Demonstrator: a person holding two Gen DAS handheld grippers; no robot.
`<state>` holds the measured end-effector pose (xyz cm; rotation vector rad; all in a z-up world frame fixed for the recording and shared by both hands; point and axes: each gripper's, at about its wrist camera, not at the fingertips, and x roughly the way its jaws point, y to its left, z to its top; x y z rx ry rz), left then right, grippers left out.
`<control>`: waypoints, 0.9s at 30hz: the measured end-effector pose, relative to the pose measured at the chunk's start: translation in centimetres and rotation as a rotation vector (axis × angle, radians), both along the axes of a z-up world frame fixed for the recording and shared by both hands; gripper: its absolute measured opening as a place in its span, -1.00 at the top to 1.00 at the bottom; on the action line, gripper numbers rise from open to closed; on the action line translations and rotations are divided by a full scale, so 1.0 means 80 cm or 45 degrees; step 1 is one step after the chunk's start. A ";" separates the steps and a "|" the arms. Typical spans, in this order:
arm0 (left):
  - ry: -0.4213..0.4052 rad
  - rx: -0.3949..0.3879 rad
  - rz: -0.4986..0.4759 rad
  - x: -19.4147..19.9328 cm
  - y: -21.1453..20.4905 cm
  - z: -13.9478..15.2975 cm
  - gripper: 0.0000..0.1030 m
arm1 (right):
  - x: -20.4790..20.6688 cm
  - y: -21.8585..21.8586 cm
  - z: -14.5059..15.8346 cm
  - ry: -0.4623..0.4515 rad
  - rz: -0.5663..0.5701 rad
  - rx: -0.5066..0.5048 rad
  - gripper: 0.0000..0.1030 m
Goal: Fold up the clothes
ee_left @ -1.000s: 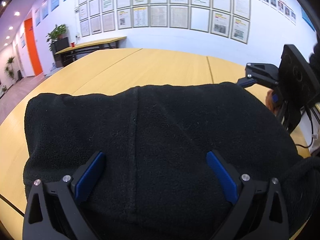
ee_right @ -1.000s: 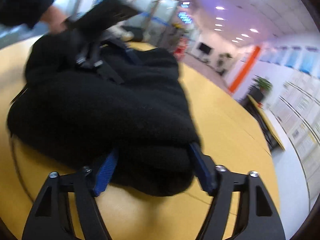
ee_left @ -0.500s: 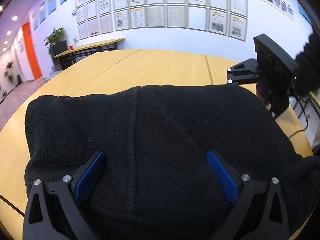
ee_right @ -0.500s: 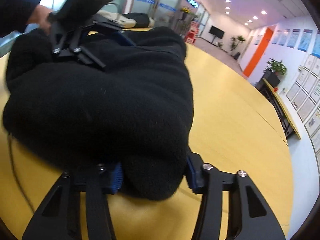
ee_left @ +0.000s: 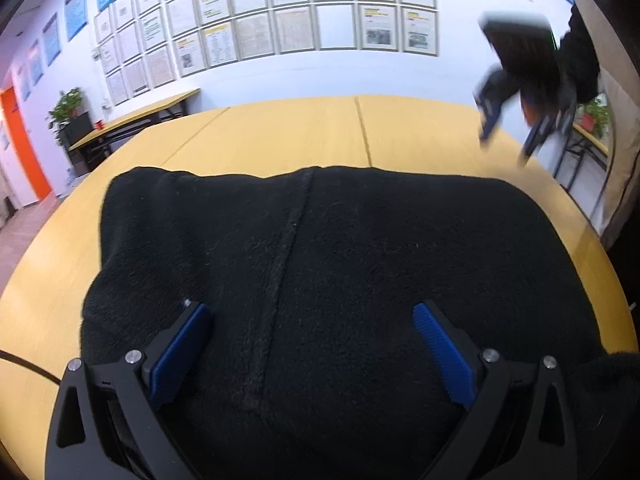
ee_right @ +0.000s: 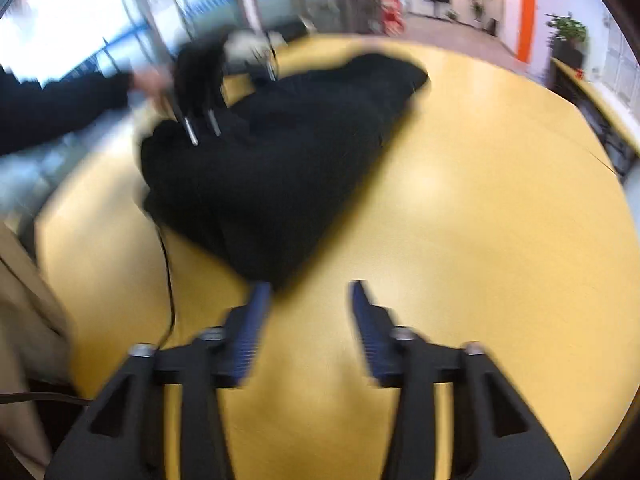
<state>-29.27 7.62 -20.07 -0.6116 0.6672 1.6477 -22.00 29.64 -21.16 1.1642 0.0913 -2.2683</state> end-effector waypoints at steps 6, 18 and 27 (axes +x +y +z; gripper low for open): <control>-0.026 0.044 0.342 0.046 -0.040 0.066 -0.99 | -0.059 -0.040 0.006 0.054 0.249 -0.031 -0.33; 0.034 -0.159 0.153 0.186 -0.040 0.027 -0.99 | -0.138 -0.032 -0.077 -0.208 0.387 -0.078 -0.13; 0.031 -0.156 0.190 0.195 -0.067 -0.009 -0.98 | -0.171 -0.036 -0.085 -0.226 0.412 -0.029 -0.14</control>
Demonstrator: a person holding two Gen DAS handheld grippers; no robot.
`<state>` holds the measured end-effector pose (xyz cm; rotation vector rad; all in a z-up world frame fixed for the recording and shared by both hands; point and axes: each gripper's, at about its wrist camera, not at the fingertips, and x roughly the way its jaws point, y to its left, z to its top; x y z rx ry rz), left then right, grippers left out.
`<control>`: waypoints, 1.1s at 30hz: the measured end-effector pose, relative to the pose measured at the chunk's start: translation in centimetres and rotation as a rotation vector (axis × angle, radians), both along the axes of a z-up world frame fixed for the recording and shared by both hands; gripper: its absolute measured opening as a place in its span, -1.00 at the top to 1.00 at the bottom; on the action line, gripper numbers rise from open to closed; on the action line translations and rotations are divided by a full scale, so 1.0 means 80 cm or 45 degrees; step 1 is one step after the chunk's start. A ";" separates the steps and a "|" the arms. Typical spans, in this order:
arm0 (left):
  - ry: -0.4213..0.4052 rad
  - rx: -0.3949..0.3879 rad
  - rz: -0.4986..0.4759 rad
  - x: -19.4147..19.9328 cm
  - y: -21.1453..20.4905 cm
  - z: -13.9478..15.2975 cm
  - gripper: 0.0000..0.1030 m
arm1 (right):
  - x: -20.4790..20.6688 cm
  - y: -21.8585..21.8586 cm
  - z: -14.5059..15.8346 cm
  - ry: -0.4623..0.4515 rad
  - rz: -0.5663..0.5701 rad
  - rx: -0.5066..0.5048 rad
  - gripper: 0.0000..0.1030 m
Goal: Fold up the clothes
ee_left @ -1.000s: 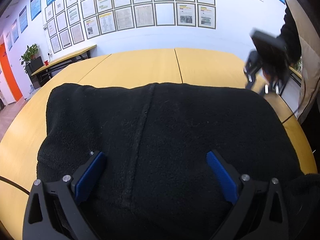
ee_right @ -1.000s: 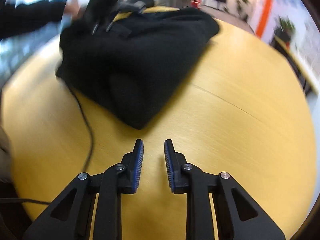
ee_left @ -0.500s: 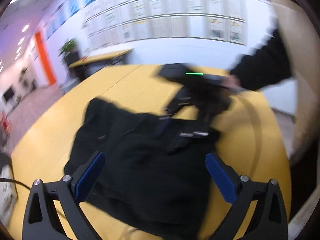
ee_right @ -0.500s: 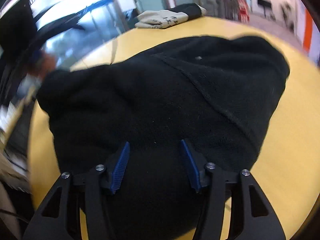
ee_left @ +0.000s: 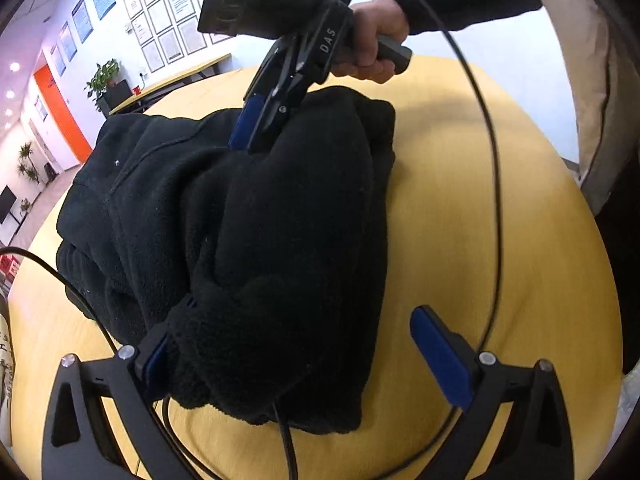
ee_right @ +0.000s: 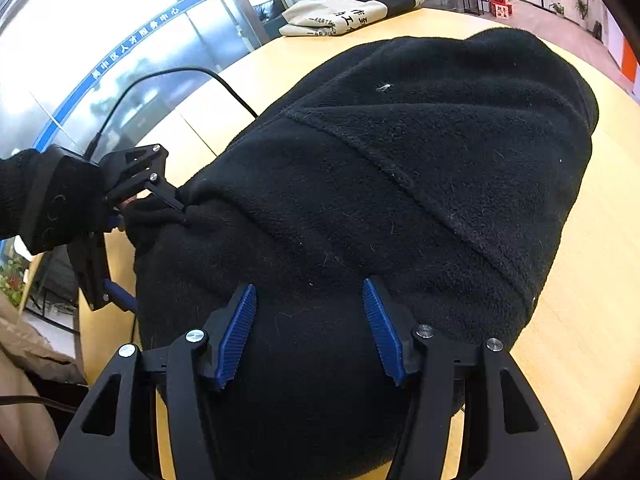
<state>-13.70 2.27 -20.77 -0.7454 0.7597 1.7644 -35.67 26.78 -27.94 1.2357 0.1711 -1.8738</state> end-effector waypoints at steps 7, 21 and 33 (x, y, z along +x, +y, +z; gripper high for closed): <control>-0.285 0.050 0.404 -0.003 -0.022 0.063 -0.99 | 0.040 0.006 0.057 -0.038 -0.067 -0.093 -0.42; -1.368 0.671 1.296 0.040 -0.199 0.120 -0.99 | 0.102 0.323 0.031 -0.407 -0.521 -0.027 -0.79; -1.545 0.723 1.251 -0.072 -0.085 -0.027 -0.99 | 0.008 0.283 0.025 -0.262 -0.516 -0.296 -0.86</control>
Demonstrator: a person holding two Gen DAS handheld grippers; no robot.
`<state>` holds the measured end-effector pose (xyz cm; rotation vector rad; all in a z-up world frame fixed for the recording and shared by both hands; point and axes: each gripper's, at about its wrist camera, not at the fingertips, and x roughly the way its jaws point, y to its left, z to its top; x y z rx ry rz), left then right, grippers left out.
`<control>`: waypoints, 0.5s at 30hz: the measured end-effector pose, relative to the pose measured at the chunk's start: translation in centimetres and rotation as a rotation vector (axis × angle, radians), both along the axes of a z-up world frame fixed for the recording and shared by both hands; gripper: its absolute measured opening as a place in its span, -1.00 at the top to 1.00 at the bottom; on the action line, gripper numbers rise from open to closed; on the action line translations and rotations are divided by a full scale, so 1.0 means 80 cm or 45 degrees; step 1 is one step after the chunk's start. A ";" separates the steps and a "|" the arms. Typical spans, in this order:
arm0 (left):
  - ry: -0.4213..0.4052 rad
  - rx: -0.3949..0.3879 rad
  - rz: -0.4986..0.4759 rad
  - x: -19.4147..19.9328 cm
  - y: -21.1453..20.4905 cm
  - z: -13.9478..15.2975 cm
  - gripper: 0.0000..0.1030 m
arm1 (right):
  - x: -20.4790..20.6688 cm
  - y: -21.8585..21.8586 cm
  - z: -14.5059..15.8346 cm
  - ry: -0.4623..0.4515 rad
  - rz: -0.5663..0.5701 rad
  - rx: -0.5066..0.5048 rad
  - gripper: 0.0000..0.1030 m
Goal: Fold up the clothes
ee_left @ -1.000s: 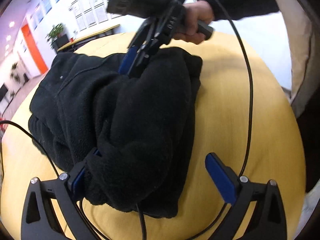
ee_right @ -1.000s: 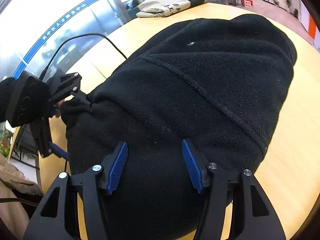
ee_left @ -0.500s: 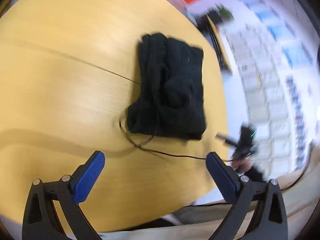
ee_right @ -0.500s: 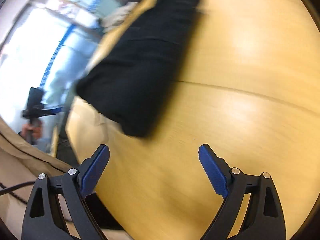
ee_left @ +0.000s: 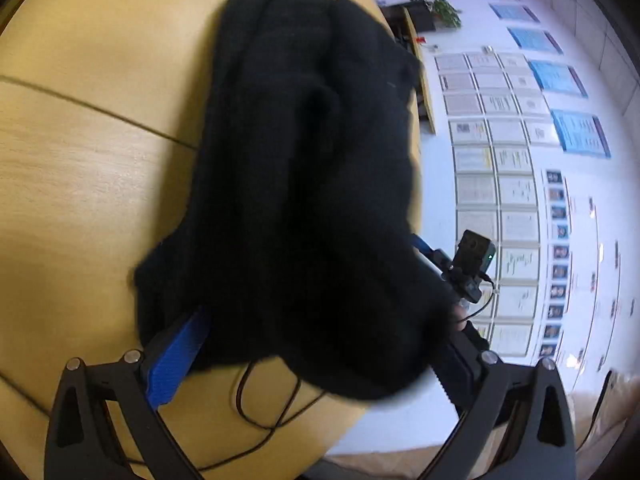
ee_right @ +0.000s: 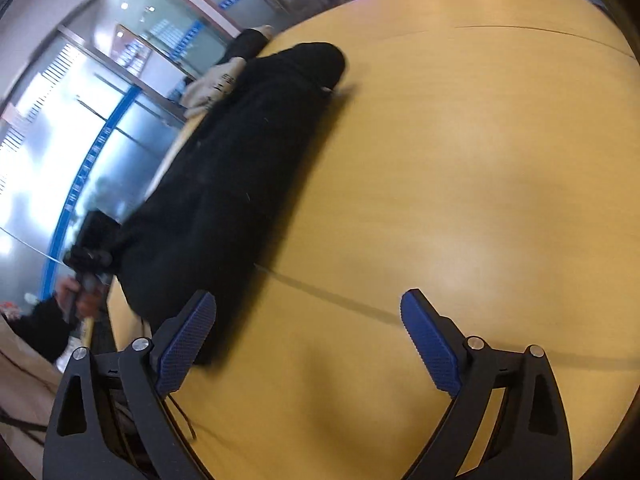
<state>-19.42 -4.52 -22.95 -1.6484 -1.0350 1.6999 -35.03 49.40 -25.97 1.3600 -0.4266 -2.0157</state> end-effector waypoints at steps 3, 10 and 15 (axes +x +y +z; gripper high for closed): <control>0.016 -0.018 0.009 0.009 -0.001 0.003 -0.99 | -0.045 -0.047 -0.028 -0.067 0.003 -0.106 -0.88; -0.045 -0.102 0.089 0.011 -0.033 -0.003 -0.99 | -0.125 -0.136 -0.063 -0.148 0.040 -0.153 -1.00; -0.096 -0.089 0.028 0.005 -0.021 -0.023 -1.00 | -0.139 -0.148 -0.056 -0.197 0.039 -0.143 -1.00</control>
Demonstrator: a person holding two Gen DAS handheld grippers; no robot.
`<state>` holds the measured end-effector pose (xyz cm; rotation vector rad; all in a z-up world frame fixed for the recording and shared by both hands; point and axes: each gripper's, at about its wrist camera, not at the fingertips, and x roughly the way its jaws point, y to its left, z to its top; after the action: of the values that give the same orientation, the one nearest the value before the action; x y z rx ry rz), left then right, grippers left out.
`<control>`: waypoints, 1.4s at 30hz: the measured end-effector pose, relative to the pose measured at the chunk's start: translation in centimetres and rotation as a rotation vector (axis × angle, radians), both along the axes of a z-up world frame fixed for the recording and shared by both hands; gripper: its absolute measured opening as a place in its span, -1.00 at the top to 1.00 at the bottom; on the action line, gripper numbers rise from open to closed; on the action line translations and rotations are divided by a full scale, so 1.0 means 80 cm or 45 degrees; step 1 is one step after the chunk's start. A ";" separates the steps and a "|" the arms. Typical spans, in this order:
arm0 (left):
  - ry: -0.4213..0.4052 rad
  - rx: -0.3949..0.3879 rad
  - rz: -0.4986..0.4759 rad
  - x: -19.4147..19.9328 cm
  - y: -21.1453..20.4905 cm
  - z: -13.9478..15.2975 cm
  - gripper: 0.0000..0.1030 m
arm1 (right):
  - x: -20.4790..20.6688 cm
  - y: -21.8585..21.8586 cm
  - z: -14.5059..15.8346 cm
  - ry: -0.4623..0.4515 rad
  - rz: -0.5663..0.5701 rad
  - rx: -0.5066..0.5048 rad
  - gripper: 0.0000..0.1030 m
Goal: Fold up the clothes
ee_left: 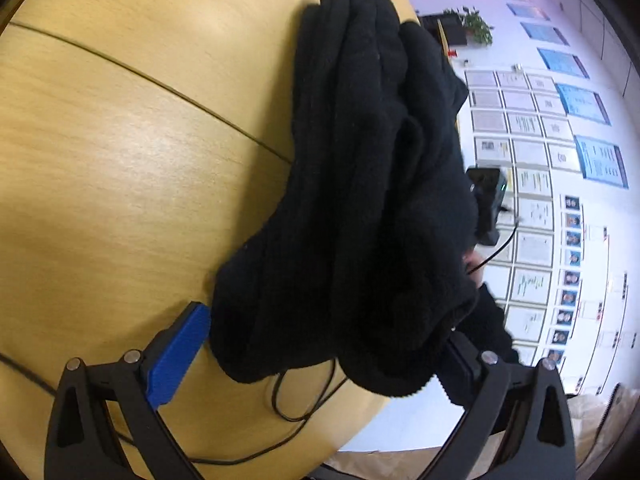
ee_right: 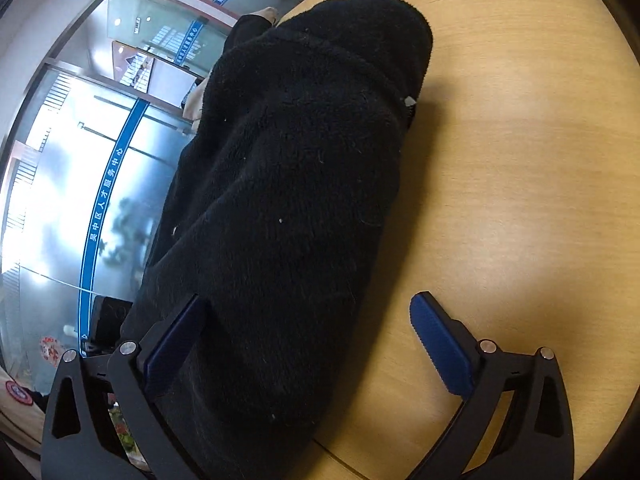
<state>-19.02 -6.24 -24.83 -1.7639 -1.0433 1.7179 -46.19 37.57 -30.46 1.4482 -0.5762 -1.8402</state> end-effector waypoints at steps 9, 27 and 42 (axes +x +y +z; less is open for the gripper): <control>-0.035 -0.032 -0.046 -0.010 0.025 0.000 -1.00 | 0.002 -0.070 0.017 -0.038 0.114 0.133 -1.00; -0.183 0.246 -0.003 -0.001 0.028 -0.015 -1.00 | 0.032 -0.078 0.034 -0.002 0.096 0.195 -0.98; -0.142 -0.051 0.069 0.002 0.068 -0.001 -0.99 | 0.084 -0.103 0.059 0.115 0.048 0.357 -0.49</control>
<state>-18.85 -0.83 -24.93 -1.8916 -1.1201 1.7006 -39.50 29.35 -25.71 1.5325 -0.2512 -2.0050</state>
